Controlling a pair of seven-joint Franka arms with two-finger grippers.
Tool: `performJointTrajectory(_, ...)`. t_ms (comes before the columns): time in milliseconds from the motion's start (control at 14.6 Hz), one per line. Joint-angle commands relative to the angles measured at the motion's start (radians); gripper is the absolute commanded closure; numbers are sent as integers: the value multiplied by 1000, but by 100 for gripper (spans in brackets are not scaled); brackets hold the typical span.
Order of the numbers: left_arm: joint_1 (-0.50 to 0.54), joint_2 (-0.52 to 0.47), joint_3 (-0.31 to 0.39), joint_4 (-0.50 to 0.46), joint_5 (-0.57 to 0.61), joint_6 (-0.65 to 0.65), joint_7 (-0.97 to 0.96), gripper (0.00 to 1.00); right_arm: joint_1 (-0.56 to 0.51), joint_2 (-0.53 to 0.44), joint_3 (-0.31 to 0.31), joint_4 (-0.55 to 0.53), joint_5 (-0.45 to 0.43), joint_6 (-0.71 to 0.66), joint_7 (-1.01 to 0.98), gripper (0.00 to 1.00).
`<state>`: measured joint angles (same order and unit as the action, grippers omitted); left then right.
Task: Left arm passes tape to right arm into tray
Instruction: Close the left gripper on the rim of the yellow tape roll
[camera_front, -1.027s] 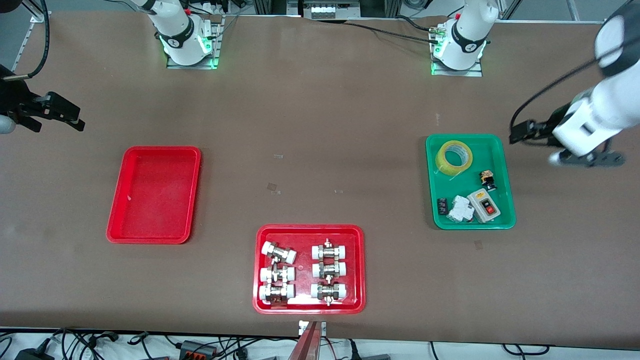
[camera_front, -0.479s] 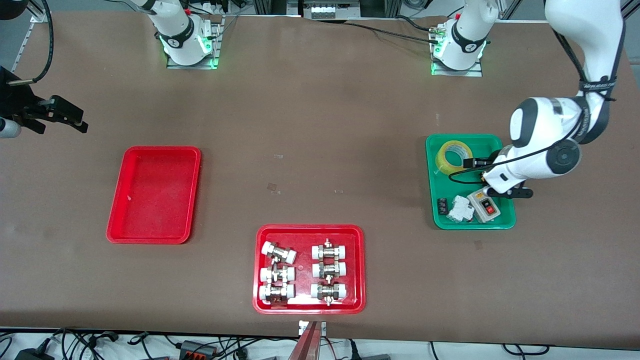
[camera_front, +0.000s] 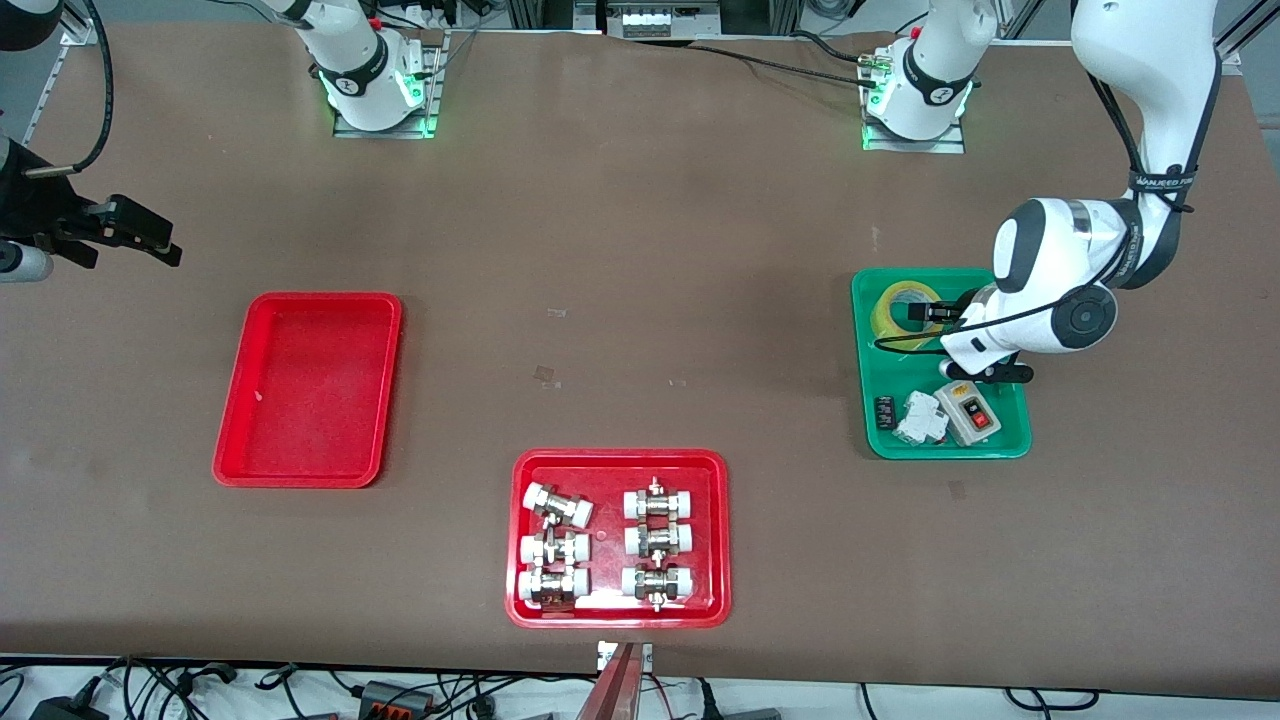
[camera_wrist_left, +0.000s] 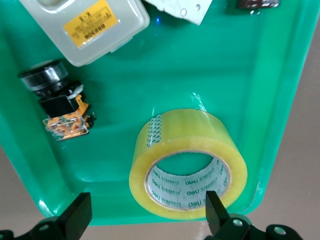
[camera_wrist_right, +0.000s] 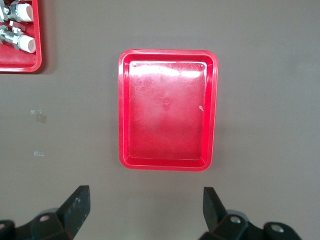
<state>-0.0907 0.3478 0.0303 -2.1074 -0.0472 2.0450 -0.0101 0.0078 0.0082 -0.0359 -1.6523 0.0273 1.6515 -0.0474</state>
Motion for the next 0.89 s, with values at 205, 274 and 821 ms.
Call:
performJointTrajectory(205, -7, 46, -4, -3, -23, 26, 9, 6, 0, -13, 4, -11, -10, -7, -5, 0)
performJointTrajectory(274, -7, 46, -4, -3, -23, 26, 9, 9, 0, -11, 4, -12, -10, -7, -3, 0)
performJointTrajectory(821, 2, 53, -4, -19, -23, 30, 10, 49, -3, -10, 4, -12, -10, -7, -5, 0)
